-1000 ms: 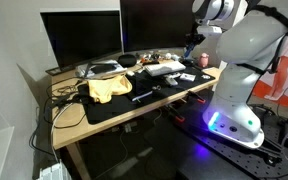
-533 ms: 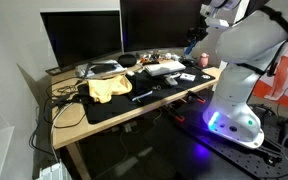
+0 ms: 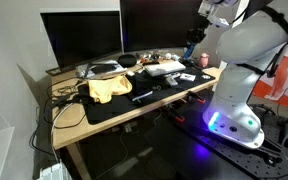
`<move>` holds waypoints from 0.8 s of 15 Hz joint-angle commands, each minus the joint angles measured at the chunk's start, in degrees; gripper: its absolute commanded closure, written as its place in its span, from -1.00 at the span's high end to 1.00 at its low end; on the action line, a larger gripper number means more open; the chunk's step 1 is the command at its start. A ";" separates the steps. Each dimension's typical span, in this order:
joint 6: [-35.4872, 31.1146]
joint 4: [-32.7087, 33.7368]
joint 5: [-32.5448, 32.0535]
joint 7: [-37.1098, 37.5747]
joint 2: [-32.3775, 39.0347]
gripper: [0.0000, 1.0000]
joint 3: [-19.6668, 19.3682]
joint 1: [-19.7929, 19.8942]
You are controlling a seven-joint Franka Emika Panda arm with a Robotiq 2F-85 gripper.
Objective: Pick up and then put down the blue object
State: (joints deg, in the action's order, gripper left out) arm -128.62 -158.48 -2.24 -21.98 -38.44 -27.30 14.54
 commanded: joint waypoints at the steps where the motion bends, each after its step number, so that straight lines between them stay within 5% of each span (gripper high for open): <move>1: 4.38 0.27 1.30 -1.99 -0.55 -0.82 1.83 -0.95; 12: 13.95 1.00 -0.72 -1.95 0.13 -0.82 5.70 -2.08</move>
State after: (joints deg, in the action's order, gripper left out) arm -117.76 -158.46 -2.37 -22.55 -38.42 -22.77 12.13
